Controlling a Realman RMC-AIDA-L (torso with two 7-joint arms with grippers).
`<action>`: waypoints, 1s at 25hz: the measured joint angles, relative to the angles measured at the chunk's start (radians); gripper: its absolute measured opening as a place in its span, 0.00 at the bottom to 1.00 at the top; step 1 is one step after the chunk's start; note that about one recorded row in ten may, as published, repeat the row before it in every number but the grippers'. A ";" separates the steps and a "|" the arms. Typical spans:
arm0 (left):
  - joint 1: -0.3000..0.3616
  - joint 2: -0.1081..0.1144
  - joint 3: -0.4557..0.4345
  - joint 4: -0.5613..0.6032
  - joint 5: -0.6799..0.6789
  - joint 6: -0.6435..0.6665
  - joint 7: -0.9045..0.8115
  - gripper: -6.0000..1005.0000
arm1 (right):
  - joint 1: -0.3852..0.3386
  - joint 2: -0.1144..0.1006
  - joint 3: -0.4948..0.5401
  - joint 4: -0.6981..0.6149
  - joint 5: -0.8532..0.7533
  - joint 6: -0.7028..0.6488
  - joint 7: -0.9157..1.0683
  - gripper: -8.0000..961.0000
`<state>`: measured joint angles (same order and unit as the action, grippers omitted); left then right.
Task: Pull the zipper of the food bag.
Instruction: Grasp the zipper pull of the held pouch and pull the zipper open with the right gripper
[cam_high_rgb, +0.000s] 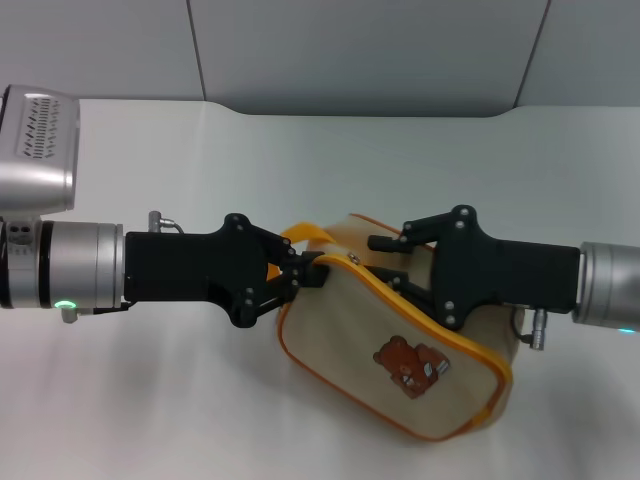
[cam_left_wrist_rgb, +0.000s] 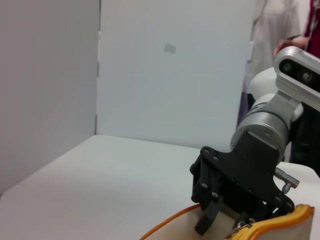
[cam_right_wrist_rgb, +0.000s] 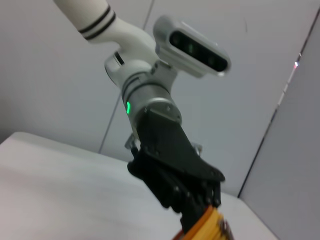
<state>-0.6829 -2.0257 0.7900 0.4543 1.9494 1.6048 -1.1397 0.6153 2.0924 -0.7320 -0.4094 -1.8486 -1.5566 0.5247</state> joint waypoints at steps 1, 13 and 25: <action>-0.001 -0.001 0.001 0.000 0.001 0.000 0.000 0.07 | 0.009 0.000 -0.001 0.018 0.005 -0.001 -0.025 0.31; 0.003 -0.001 -0.007 0.009 -0.004 0.008 0.000 0.06 | 0.038 0.000 -0.025 0.056 0.007 -0.007 -0.049 0.24; 0.014 -0.001 -0.018 0.009 -0.007 0.017 0.007 0.06 | 0.039 0.000 -0.017 0.074 0.007 -0.003 -0.081 0.01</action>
<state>-0.6687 -2.0265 0.7716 0.4633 1.9428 1.6219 -1.1325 0.6540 2.0924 -0.7491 -0.3358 -1.8418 -1.5594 0.4439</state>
